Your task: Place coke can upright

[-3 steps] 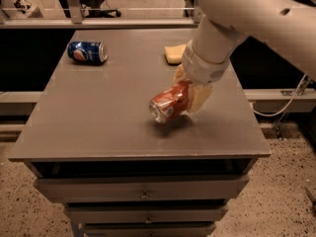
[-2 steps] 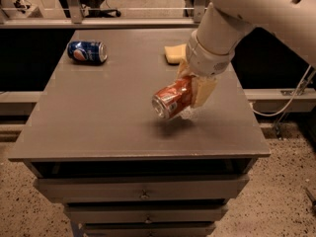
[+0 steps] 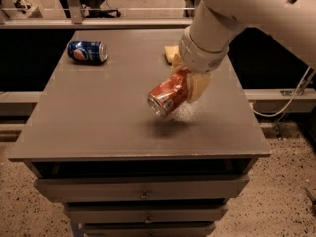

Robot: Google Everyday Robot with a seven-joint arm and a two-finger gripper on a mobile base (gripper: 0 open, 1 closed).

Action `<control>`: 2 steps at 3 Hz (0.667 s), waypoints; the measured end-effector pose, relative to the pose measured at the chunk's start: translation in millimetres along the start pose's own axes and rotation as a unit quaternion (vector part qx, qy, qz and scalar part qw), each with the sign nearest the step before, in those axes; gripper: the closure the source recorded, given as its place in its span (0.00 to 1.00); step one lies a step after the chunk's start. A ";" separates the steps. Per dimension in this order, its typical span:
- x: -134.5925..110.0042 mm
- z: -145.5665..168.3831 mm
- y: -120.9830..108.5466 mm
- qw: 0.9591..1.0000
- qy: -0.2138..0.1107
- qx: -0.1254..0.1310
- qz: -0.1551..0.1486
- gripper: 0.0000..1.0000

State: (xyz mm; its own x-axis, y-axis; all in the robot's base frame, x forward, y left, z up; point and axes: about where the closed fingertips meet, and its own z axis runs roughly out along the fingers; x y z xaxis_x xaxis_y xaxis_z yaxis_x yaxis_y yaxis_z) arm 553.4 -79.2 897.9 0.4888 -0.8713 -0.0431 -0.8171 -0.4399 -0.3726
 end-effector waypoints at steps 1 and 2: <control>-17.7 -27.9 -40.8 0.989 0.064 0.076 -0.111 1.00; -19.7 -58.7 -90.8 0.954 0.132 0.139 -0.231 1.00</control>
Offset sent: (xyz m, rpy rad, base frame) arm 0.0850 0.0739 0.1560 -0.4011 -0.7591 0.5852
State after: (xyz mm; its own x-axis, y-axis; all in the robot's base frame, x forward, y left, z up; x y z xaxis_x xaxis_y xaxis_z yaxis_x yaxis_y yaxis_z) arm 599.9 -34.9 987.0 0.6529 -0.6391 0.4066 -0.4032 -0.7476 -0.5277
